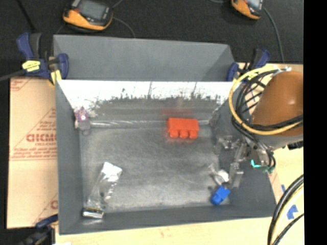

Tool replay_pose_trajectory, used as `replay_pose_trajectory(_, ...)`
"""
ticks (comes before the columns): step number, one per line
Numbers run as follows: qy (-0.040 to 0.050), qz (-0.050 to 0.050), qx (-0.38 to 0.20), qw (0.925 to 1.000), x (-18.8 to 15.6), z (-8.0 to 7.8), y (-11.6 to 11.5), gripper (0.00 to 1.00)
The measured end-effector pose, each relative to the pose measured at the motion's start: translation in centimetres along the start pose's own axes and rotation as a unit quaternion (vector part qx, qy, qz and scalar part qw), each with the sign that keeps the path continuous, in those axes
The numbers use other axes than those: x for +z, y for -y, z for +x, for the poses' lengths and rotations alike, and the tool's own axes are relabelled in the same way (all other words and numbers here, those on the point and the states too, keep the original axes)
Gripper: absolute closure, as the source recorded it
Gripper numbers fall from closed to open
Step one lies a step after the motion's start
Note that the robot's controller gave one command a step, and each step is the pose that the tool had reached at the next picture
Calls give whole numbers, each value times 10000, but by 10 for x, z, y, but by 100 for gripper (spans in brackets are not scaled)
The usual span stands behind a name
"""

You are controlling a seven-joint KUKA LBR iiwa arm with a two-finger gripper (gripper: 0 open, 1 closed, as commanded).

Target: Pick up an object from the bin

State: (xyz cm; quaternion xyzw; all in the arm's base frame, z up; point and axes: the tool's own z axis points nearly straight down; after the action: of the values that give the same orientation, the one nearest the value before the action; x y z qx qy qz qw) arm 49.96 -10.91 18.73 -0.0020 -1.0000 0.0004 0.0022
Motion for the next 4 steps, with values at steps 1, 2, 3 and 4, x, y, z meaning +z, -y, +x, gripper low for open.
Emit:
replay_pose_trajectory(1, 93, 36, -2731, 9619, 115, 19, 24, 0)
replay_pose_trajectory(2, 46, 15, -3579, 9337, 86, 14, 6, 0)
replay_pose_trajectory(3, 38, 20, -4520, 8920, 70, 12, 34, 0)
replay_pose_trajectory(4, 55, -43, -6148, 7886, 115, 9, 18, 0)
